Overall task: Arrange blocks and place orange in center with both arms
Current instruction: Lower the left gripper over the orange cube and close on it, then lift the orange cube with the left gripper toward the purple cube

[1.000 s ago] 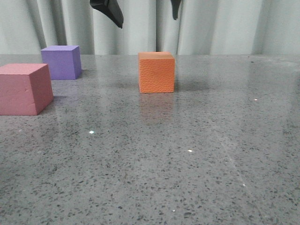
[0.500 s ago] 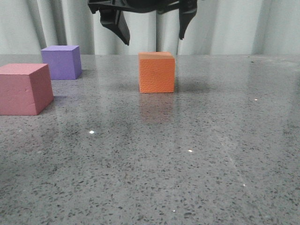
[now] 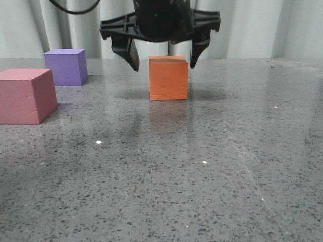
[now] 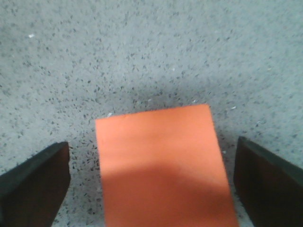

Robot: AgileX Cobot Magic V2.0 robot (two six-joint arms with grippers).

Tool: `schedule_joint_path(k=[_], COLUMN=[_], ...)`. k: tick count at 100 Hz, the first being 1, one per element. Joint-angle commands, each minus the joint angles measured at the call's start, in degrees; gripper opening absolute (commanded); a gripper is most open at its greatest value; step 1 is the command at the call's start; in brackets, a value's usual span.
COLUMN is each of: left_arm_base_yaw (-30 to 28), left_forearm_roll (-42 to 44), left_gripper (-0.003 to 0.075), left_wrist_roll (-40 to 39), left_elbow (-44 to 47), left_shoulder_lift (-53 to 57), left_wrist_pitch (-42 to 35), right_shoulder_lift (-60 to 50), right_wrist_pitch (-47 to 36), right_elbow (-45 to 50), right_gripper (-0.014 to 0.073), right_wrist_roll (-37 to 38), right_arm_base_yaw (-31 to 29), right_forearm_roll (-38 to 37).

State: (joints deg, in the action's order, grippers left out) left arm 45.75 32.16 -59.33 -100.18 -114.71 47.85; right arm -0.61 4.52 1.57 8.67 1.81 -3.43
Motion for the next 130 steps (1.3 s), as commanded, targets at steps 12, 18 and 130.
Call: schedule_joint_path(k=[12,18,130], left_arm_base_yaw=[-0.11,-0.11,-4.31], left_forearm_roll=[1.29,1.29,18.46], left_gripper=[0.0643,0.0601,0.0188], left_wrist_roll=[-0.73,-0.73,-0.19], left_elbow=[-1.84,-1.84,14.01], left_shoulder_lift=[1.77,1.77,26.68], left_wrist_pitch=[-1.63,-1.63,4.95], right_shoulder_lift=[-1.20,-1.20,-1.20], right_wrist_pitch=[-5.13,-5.13,-5.13], right_elbow=[-0.74,-0.74,-0.74], right_gripper=[-0.0067,-0.0067,-0.0067], right_wrist_roll=[-0.40,-0.40,-0.40], right_arm_base_yaw=[-0.35,-0.35,-0.35], right_forearm_roll=[0.13,0.13,0.13])
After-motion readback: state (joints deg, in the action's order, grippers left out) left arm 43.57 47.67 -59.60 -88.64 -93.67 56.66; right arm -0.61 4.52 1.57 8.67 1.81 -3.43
